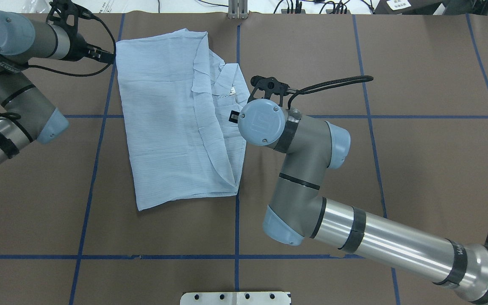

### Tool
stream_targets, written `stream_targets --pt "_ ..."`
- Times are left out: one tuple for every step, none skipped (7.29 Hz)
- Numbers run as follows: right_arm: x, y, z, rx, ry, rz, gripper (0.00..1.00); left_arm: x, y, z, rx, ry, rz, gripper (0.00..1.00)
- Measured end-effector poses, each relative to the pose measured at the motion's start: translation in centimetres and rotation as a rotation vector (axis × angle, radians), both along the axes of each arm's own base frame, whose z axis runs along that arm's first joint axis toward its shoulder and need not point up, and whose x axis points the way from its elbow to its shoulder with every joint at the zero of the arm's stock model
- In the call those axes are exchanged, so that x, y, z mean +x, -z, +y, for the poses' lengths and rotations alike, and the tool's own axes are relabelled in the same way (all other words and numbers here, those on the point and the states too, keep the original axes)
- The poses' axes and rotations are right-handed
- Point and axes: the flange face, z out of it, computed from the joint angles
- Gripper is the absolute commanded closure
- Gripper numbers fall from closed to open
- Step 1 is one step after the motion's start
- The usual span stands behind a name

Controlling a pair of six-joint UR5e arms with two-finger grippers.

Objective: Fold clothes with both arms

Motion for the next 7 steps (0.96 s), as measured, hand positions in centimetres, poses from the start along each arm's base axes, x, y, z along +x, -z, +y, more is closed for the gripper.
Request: stream_targets --pt "-1.2 -0.3 -0.5 0.005 -0.007 0.000 0.45 0.0 0.0 0.2 0.000 -0.002 0.001 0.00" --pt "-1.8 -0.7 -1.0 0.014 -0.017 0.001 0.48 0.1 0.0 0.3 0.000 -0.003 0.002 0.00" --pt "-2.2 -0.9 -1.3 0.020 -0.024 0.004 0.49 0.2 0.0 0.4 0.001 -0.004 0.002 0.00" --pt "-2.4 -0.8 -1.5 0.024 -0.030 0.007 0.49 0.2 0.0 0.4 0.001 -0.005 0.003 0.00" --pt "-2.8 -0.7 -1.8 0.030 -0.036 0.009 0.49 0.2 0.0 0.4 0.002 -0.005 0.003 0.00" --pt "-3.3 -0.9 -2.3 0.039 -0.044 0.008 0.49 0.3 0.0 0.5 0.002 -0.006 0.003 0.00" --pt "-3.9 -1.1 -2.7 0.049 -0.051 0.007 0.49 0.3 0.0 0.5 0.002 -0.006 0.003 0.00"
